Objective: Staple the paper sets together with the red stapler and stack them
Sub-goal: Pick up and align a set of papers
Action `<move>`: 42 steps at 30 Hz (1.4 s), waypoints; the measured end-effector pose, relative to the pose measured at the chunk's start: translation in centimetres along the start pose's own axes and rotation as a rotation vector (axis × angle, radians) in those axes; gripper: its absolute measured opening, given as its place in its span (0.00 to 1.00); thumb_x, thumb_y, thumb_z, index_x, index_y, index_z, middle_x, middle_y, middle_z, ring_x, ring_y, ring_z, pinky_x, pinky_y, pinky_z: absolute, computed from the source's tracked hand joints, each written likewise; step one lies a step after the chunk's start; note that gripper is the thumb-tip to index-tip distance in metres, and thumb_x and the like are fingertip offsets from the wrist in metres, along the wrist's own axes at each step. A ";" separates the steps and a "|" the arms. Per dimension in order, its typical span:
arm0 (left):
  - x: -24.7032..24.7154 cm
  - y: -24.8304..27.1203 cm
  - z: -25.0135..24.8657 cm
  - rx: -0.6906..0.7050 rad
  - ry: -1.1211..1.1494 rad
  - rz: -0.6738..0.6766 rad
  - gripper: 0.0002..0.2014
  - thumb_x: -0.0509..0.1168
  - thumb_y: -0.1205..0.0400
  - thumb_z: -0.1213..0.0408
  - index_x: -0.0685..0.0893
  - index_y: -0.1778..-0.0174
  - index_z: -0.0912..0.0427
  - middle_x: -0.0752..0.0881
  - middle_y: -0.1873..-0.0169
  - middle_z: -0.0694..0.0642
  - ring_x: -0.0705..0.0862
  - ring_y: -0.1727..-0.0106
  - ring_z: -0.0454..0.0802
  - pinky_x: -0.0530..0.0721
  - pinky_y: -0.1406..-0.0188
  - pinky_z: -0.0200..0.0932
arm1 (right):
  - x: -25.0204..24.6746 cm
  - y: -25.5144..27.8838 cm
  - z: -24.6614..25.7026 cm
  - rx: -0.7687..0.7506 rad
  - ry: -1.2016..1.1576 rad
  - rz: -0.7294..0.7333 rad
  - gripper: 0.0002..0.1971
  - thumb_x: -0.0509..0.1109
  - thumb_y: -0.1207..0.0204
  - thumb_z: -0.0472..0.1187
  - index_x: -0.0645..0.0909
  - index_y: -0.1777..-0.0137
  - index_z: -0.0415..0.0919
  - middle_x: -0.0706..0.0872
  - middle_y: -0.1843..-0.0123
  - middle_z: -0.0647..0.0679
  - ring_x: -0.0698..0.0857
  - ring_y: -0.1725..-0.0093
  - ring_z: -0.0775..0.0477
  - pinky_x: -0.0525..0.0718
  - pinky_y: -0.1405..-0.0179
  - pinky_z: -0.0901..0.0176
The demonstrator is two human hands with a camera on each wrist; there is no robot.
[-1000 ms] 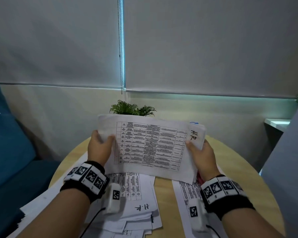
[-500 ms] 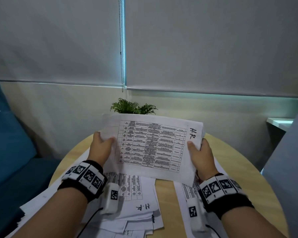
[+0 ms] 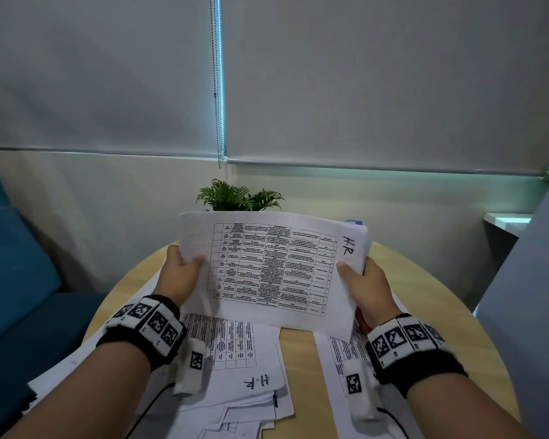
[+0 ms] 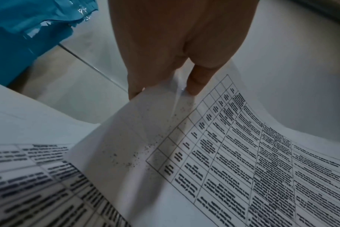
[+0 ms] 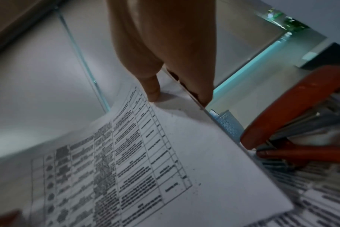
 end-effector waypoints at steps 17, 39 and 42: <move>10.1 4.2 -12.0 0.698 -0.771 0.142 0.23 0.55 0.15 0.50 0.65 0.23 0.45 0.63 0.21 0.49 0.59 0.20 0.50 0.47 0.20 0.61 | 3.7 1.2 0.9 0.002 0.073 0.337 0.14 0.65 0.18 0.38 0.81 0.34 0.46 0.88 0.39 0.49 0.85 0.38 0.44 0.79 0.33 0.37; 17.6 2.0 -5.4 0.461 -0.679 0.493 0.15 0.59 0.16 0.56 0.80 0.34 0.54 0.86 0.41 0.55 0.83 0.39 0.54 0.79 0.37 0.53 | -4.2 -0.1 -6.0 0.400 1.224 0.475 0.33 0.71 0.27 0.61 0.73 0.33 0.36 0.84 0.45 0.46 0.83 0.48 0.47 0.78 0.52 0.60; 17.6 2.2 -5.3 0.477 -0.682 0.489 0.14 0.59 0.16 0.57 0.82 0.36 0.53 0.87 0.43 0.53 0.83 0.40 0.53 0.80 0.38 0.52 | -3.6 0.2 -6.7 0.390 1.299 0.509 0.29 0.67 0.21 0.52 0.66 0.28 0.34 0.81 0.37 0.43 0.82 0.40 0.43 0.76 0.50 0.59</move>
Point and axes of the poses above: each hand's wrist, its own y-axis away from the middle knuckle, its own x-axis out of the palm, z = x × y, the point moved 10 cm from there along -y, towards the middle knuckle
